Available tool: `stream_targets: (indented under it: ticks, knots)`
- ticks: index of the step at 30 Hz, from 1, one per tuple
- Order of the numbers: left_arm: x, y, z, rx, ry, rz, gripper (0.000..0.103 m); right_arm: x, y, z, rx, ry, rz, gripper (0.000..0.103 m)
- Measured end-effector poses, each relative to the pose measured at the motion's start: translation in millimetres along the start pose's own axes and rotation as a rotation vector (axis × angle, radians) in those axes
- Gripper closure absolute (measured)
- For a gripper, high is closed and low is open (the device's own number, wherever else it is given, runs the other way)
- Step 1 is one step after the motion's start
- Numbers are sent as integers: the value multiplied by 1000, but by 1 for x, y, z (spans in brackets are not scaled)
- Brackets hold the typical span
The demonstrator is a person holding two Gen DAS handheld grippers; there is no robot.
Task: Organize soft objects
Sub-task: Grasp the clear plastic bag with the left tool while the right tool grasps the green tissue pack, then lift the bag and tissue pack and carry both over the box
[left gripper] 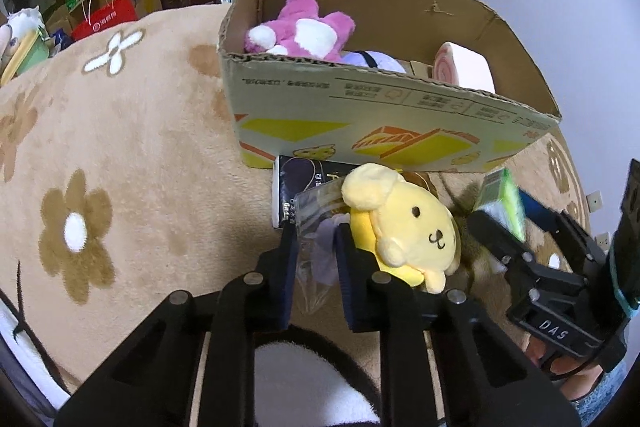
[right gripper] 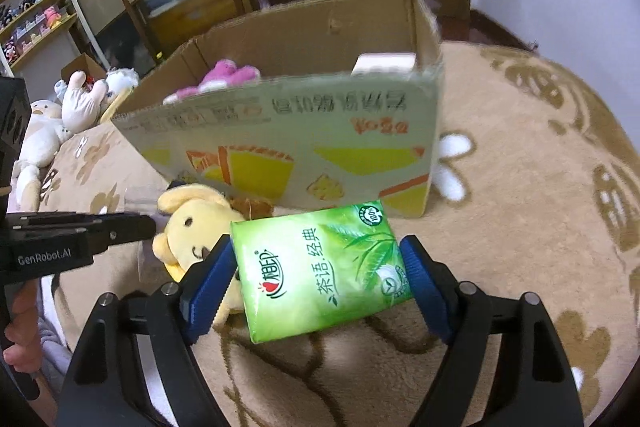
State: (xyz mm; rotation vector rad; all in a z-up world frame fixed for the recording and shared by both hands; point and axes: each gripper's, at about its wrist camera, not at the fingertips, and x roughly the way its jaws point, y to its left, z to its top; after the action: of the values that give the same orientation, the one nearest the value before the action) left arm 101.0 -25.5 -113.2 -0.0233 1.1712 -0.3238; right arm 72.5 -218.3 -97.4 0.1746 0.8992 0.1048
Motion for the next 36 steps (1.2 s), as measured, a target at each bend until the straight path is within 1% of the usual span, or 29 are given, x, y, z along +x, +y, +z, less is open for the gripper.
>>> stream_targets:
  ticks: [4, 8, 13, 18, 20, 21, 23, 26, 30, 33, 36]
  knots:
    - [-8, -5, -6, 10, -28, 15, 86, -17, 1, 0, -14, -68, -28, 17]
    - [-21, -12, -18, 25, -55, 32, 86, -30, -3, 1, -16, -105, -43, 17]
    - [-35, -7, -15, 29, -100, 52, 86, -47, -3, 1, -14, -161, -62, 17]
    - [-56, -5, -16, 28, -165, 75, 86, -71, -1, 0, -13, -250, -57, 17]
    - [-67, -6, -16, 27, -214, 98, 86, -78, 0, 0, -14, -274, -50, 17]
    - [-76, -7, -17, 30, -252, 108, 86, -81, 0, 1, -15, -285, -49, 17]
    - [-92, -9, -19, 37, -332, 111, 86, -86, 1, 2, -19, -309, -52, 17]
    - [-112, -11, -18, 56, -422, 122, 86, -93, 3, 5, -35, -342, -59, 17]
    - [-128, -15, -14, 87, -501, 130, 86, -101, 5, 14, -66, -393, -35, 17]
    - [-134, -15, -6, 88, -526, 116, 86, -107, 5, 22, -74, -419, -27, 17]
    - [-141, -17, 4, 101, -554, 123, 86, -110, 6, 33, -93, -437, -27, 17]
